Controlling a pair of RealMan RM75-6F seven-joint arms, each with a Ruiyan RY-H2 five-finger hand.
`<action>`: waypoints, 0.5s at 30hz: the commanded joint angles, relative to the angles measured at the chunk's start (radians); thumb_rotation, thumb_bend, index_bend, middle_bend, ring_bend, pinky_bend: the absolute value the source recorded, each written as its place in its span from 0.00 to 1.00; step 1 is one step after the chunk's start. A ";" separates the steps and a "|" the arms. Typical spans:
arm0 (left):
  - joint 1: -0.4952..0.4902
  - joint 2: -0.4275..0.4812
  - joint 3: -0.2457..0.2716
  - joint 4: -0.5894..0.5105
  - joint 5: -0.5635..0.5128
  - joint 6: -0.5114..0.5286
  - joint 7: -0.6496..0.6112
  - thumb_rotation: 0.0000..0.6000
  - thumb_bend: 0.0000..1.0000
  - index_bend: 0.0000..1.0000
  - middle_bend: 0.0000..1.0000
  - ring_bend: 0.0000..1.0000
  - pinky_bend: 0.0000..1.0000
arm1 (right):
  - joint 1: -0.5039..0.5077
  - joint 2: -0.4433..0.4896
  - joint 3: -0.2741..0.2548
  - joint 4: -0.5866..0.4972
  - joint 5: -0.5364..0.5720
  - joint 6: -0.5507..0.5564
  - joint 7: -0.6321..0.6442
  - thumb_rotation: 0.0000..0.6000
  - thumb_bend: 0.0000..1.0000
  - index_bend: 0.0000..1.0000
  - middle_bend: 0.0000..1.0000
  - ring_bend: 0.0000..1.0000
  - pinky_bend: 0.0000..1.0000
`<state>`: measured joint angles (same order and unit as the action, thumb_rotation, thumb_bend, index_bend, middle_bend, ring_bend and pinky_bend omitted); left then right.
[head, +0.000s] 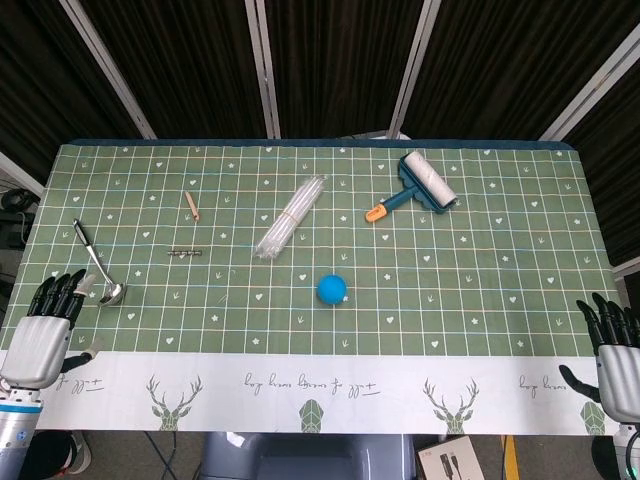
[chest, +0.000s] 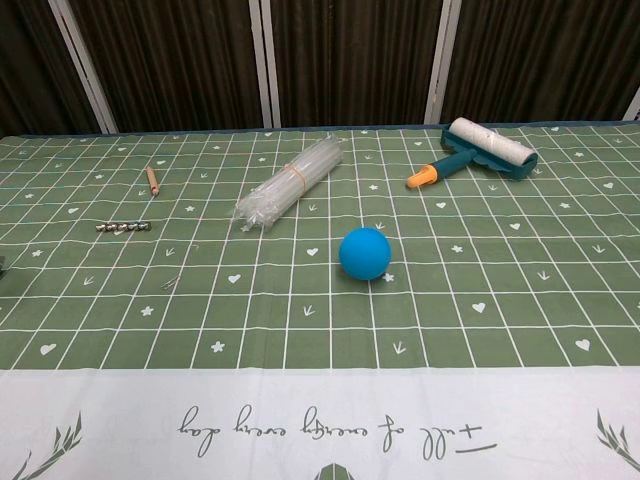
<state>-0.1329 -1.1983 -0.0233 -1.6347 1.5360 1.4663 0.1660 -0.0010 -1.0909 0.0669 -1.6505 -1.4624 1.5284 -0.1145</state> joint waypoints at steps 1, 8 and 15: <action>0.000 0.000 0.000 -0.001 -0.001 -0.001 0.002 1.00 0.19 0.00 0.00 0.00 0.00 | 0.000 0.000 0.000 -0.001 0.001 -0.001 0.001 1.00 0.10 0.07 0.00 0.00 0.04; -0.001 0.000 -0.001 -0.005 -0.009 -0.005 0.004 1.00 0.19 0.00 0.00 0.00 0.00 | -0.002 0.003 0.000 -0.004 0.002 0.001 0.005 1.00 0.10 0.07 0.00 0.00 0.04; -0.011 0.002 -0.014 -0.007 -0.037 -0.027 -0.001 1.00 0.19 0.00 0.00 0.00 0.00 | 0.001 0.002 0.000 -0.005 0.005 -0.006 0.004 1.00 0.10 0.07 0.00 0.00 0.04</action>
<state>-0.1408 -1.1970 -0.0341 -1.6413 1.5039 1.4432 0.1673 -0.0004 -1.0887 0.0669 -1.6553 -1.4570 1.5227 -0.1101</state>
